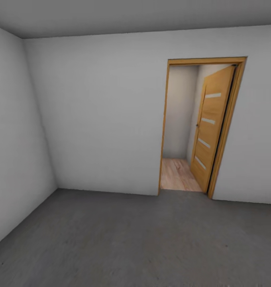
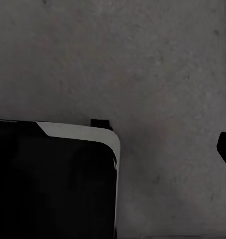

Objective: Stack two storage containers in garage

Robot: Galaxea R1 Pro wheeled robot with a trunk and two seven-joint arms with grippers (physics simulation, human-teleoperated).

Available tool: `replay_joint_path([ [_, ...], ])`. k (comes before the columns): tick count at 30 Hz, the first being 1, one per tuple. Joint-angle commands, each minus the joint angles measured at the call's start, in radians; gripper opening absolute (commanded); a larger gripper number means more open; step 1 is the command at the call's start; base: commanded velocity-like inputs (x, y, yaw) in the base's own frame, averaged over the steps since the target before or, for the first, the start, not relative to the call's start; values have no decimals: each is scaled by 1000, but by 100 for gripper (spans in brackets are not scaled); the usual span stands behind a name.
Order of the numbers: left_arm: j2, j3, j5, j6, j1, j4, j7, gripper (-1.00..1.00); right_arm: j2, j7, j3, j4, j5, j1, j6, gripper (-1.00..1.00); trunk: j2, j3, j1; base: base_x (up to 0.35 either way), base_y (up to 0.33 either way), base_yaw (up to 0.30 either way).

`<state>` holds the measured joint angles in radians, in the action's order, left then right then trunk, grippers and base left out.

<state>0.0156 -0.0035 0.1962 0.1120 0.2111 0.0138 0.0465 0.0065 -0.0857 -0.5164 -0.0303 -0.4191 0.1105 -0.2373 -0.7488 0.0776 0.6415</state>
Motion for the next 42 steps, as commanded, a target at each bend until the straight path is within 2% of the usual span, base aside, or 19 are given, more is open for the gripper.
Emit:
replay_joint_path([
  [1, 0, -1, 6, 3, 1, 0, 1, 100, 0, 0, -8, -3, -7, 2, -5, 100, -1, 2, 0, 0, 0, -298],
  [15, 0, 6, 9, 3, 1, 0, 1, 100, -1, 0, -7, -3, -7, 2, -5, 100, -1, 2, 0, 0, 0, -298],
  [23, -12, 10, 18, -2, 1, -12, -1, 100, 0, 0, -7, -3, -7, 2, -5, 100, -1, 2, 0, 0, 0, -300],
  [42, -12, 9, 17, -4, 1, -12, -2, 100, 0, 0, -7, -3, -7, 2, -5, 100, -1, 2, 0, 0, 0, -300],
])
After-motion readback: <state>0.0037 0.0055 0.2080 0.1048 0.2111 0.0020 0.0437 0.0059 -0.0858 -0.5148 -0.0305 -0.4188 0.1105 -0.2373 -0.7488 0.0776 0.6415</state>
